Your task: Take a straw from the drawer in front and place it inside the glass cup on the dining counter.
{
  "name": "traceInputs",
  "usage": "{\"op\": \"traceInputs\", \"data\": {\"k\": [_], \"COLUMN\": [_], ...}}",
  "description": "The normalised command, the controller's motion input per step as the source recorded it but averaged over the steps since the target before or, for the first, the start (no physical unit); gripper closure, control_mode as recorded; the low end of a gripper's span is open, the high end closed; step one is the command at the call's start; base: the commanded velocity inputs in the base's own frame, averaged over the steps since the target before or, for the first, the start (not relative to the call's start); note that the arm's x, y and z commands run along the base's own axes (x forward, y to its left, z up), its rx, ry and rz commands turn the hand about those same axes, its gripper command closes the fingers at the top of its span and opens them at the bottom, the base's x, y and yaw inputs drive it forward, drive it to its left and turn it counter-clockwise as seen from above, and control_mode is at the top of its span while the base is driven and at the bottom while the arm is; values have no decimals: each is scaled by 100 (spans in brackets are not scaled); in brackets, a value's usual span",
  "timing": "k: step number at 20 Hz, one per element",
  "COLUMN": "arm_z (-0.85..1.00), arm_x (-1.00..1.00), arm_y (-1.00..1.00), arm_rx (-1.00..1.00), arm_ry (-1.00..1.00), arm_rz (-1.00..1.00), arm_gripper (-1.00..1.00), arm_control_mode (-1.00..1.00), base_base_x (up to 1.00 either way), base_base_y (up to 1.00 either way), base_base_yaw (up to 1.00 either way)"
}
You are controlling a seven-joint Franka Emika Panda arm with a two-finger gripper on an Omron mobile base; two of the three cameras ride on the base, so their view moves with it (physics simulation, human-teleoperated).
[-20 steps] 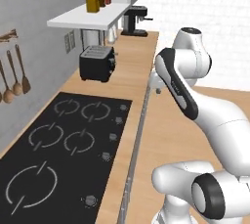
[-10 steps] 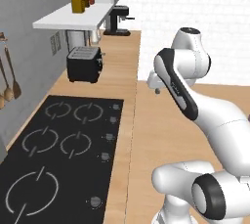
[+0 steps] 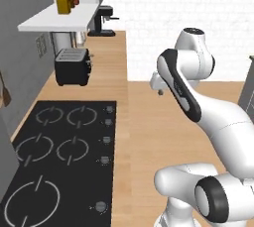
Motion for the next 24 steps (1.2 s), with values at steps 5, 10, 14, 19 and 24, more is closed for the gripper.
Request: {"op": "traceInputs", "data": {"k": [5,10,14,19,24], "arm_z": [0,0,0,-7,-51], "arm_x": [0,0,0,0,6], "arm_y": [0,0,0,0,-18], "arm_rx": [0,0,0,-1,5], "arm_ry": [0,0,0,2,6], "arm_rz": [0,0,0,0,-3], "arm_gripper": [-100,-100,-100,-100,-100], "arm_control_mode": [100,100,100,-100,-100], "base_base_x": [9,-6,-7,0,0], "base_base_y": [3,0,0,3,0], "base_base_yaw": [2,18,21,11,0]}}
